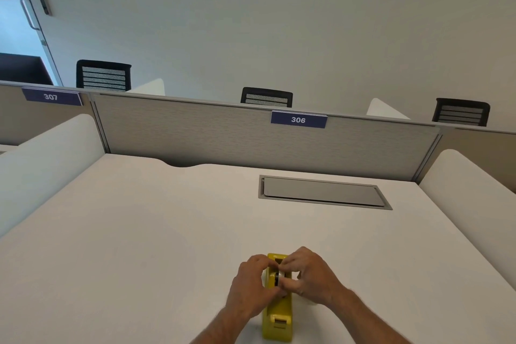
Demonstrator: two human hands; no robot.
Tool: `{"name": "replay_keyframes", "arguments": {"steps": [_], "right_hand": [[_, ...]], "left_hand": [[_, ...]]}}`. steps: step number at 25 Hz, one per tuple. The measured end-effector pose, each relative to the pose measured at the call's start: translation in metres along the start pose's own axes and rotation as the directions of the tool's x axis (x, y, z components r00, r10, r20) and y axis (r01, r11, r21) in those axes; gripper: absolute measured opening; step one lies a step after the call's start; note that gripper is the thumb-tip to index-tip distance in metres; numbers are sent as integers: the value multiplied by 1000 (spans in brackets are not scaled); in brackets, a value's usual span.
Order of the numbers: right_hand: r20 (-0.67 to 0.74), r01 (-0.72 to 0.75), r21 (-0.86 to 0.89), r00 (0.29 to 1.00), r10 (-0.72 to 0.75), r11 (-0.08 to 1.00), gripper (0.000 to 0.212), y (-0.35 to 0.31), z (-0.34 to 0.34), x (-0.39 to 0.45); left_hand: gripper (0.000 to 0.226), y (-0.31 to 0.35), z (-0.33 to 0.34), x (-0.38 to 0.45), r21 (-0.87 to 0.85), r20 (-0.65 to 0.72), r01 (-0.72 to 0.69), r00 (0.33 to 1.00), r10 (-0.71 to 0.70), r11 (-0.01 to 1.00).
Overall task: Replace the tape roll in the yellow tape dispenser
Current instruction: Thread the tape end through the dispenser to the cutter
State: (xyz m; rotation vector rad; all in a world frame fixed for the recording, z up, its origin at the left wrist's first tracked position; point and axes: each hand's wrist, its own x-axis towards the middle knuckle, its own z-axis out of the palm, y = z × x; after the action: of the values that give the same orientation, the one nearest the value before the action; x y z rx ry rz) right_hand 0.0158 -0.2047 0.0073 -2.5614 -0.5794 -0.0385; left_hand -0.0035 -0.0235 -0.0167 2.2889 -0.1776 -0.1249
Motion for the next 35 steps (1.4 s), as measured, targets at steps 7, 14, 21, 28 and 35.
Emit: {"name": "replay_keyframes", "arguments": {"steps": [7, 14, 21, 28, 35], "right_hand": [[-5, -7, 43, 1000, 7, 999, 30, 0, -1, -2], [-9, -12, 85, 1000, 13, 996, 15, 0, -4, 1], [7, -37, 100, 999, 37, 994, 21, -3, -5, -2], [-13, -159, 204, 986, 165, 966, 22, -6, -3, 0], [-71, -165, 240, 980, 187, 957, 36, -7, -1, 3]], "left_hand": [[54, 0, 0, 0, 1, 1, 5, 1000, -5, 1000], [57, 0, -1, 0, -27, 19, 32, 999, -32, 999], [68, -1, 1, -2, -51, 35, 28, 999, -27, 998], [63, -1, 0, -2, -21, 44, 40, 998, -39, 999], [64, 3, -1, -1, -20, 29, 81, 996, -81, 996]]}}
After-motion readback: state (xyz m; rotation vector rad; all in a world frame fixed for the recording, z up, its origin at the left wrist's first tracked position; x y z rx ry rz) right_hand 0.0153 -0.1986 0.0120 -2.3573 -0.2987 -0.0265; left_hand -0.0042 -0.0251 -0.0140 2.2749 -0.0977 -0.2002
